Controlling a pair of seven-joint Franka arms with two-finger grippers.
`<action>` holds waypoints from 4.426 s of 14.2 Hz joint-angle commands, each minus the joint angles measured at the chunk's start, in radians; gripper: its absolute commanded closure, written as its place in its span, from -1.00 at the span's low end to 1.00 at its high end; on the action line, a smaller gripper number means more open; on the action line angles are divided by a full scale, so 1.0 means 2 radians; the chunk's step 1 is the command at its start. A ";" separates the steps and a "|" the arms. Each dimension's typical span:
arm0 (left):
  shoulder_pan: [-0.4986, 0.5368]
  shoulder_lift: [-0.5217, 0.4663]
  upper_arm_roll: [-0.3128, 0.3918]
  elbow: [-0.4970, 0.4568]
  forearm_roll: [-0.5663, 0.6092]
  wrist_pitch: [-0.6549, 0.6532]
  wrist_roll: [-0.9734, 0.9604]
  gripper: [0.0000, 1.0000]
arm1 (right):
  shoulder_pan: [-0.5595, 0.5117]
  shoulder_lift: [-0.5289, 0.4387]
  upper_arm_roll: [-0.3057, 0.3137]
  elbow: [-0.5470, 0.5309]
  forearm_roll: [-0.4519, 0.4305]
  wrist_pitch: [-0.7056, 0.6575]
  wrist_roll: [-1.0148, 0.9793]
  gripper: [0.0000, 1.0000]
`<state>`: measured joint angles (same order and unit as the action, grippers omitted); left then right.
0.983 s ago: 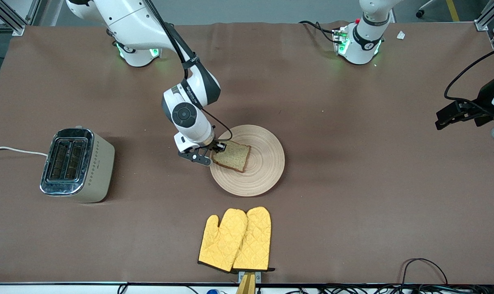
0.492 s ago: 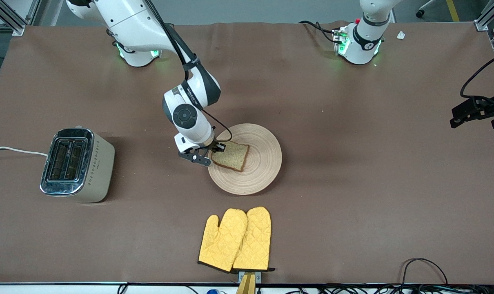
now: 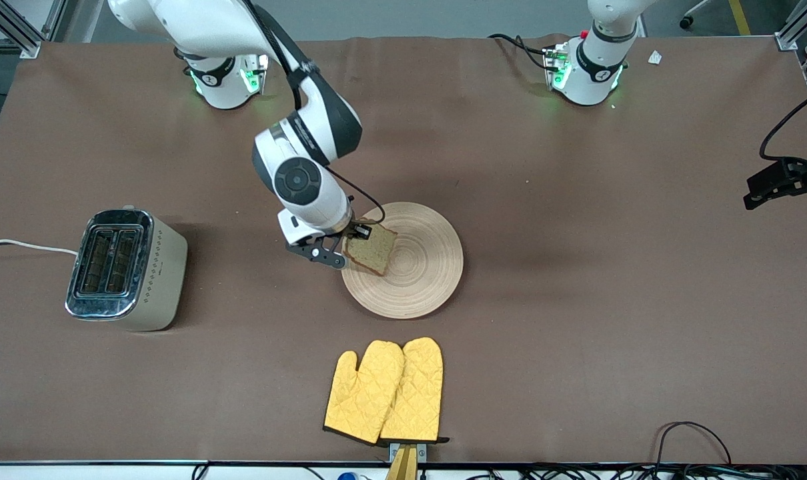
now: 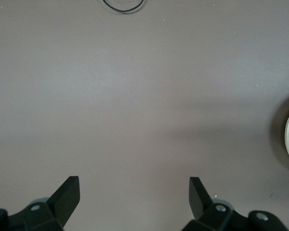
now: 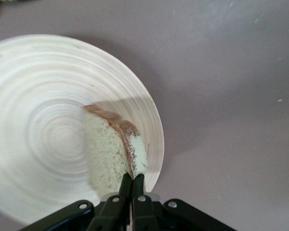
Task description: Move plate and put bread in toaster
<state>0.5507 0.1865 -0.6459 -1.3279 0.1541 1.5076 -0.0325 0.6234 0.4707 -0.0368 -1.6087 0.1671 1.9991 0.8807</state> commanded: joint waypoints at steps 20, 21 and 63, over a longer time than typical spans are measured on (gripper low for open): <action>-0.206 -0.089 0.217 -0.050 -0.056 -0.035 0.002 -1.00 | -0.116 0.013 -0.018 0.090 -0.620 -0.322 -0.308 0.99; -0.223 -0.097 0.237 -0.059 -0.062 -0.034 0.001 -1.00 | -0.121 0.013 -0.017 0.085 -0.620 -0.322 -0.308 0.99; -0.285 -0.129 0.295 -0.117 -0.076 -0.012 -0.025 -1.00 | -0.174 0.002 -0.012 0.178 -0.285 -0.256 -0.283 -1.00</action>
<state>-0.0230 -0.0635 -0.0610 -1.5535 0.0116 1.4700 -0.0971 0.2915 0.5192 -0.0834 -1.2517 -0.4652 1.4949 0.3265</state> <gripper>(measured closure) 0.000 0.000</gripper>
